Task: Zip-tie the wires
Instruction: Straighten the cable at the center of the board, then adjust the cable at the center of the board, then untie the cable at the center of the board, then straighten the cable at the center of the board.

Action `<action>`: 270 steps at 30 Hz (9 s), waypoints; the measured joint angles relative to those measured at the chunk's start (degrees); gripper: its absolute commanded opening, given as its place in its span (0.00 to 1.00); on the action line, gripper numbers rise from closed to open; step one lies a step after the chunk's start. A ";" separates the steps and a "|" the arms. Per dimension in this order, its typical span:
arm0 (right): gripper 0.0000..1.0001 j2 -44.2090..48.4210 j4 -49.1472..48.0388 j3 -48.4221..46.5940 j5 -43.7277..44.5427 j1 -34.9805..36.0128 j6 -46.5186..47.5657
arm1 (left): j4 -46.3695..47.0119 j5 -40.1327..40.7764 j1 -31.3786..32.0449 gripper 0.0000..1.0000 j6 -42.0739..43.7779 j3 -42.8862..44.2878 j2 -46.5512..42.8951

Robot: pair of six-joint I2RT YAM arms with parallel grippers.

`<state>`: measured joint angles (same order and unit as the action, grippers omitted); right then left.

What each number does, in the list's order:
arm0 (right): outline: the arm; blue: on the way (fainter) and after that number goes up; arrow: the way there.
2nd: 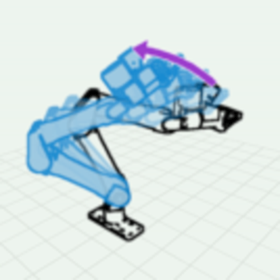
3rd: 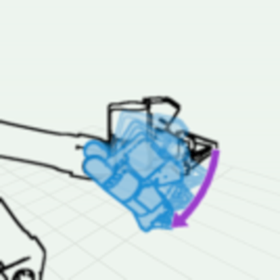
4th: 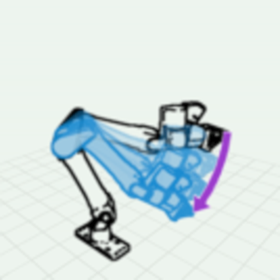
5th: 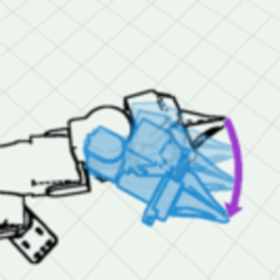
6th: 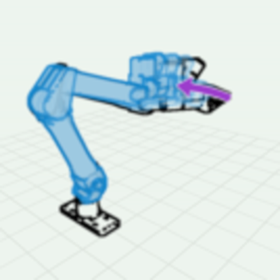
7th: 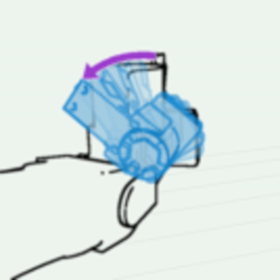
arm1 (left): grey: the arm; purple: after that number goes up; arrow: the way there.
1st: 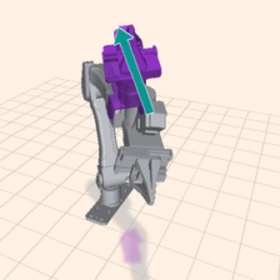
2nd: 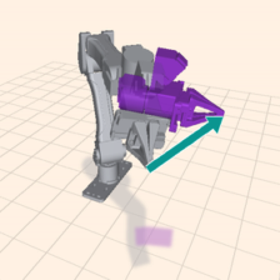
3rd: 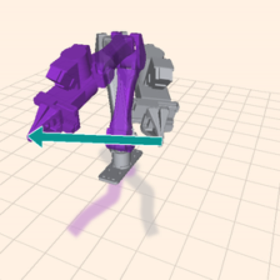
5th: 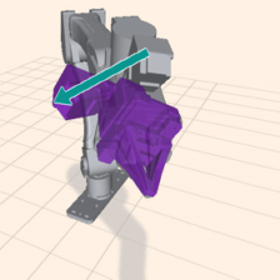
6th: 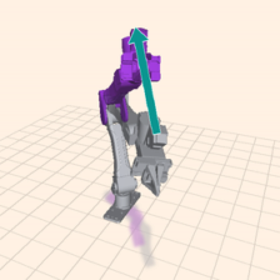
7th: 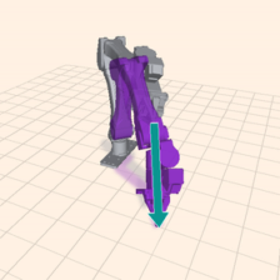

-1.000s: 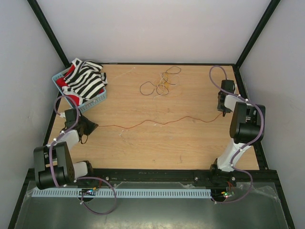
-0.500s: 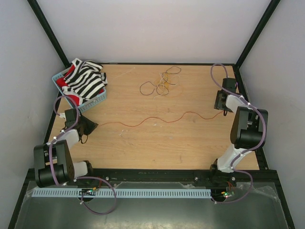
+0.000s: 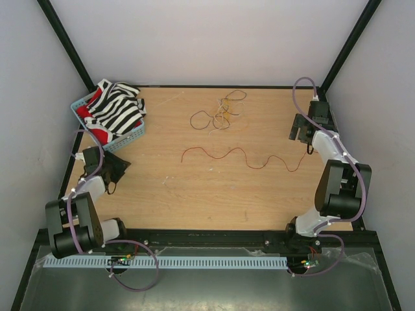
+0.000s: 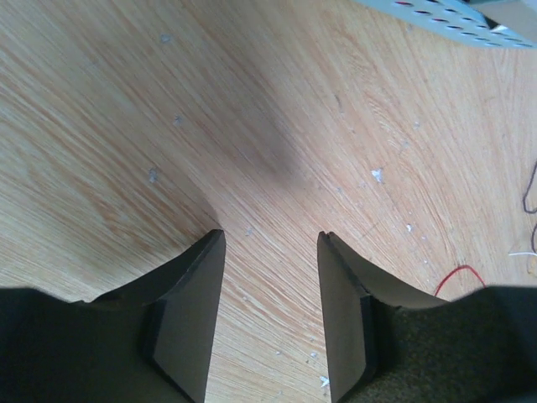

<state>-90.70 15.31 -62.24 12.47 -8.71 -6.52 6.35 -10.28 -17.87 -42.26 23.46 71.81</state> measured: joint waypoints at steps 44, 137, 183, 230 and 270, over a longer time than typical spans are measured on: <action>0.97 2.21 -4.92 2.64 -13.14 4.76 -1.20 | -19.06 14.56 45.72 0.13 28.20 42.32 35.30; 0.69 -32.89 -11.56 -25.00 -16.74 19.37 -7.69 | -19.39 -9.35 27.17 0.85 24.06 29.11 -12.37; 0.00 -18.69 -14.19 -65.90 -33.16 19.71 -15.52 | 1.90 -28.24 29.27 0.99 14.14 50.93 12.44; 0.00 5.62 -12.24 -53.35 -28.46 19.71 -18.34 | 17.51 -2.40 50.10 0.64 27.30 80.21 62.90; 0.00 17.64 -6.05 -36.04 -26.38 19.61 -9.62 | -15.89 -26.14 23.56 0.99 18.27 70.53 39.15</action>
<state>-73.06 9.26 -98.28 -13.91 10.90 -16.14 -9.54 -36.42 5.69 -23.99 94.00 110.96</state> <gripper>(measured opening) 0.011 0.987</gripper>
